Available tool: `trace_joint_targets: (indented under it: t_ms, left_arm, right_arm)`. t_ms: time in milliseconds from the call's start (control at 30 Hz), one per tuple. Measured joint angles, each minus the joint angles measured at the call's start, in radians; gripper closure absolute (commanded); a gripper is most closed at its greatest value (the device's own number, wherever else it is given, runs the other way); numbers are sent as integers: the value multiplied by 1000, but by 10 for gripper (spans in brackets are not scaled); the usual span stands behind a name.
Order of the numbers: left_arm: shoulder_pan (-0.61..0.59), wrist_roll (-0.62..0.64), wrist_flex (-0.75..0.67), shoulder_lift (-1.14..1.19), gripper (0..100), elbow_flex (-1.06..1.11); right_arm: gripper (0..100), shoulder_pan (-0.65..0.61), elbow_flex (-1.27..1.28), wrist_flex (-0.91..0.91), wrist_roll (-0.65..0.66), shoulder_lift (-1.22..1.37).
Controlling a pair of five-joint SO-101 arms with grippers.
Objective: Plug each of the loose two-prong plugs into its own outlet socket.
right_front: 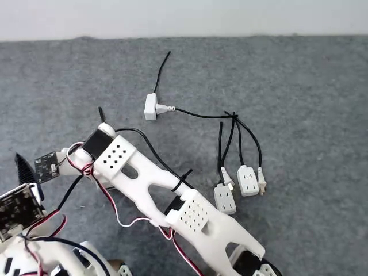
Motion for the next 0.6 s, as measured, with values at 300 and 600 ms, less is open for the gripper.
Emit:
trace_joint_targets:
  t_ms: [300, 600]
  left_arm:
    - [0, 0, 0, 0, 724, 0]
    - [0, 0, 0, 0, 724, 0]
  right_arm:
    - [989, 0, 0, 0, -12, 6]
    - [989, 2, -34, 0, -18, 81]
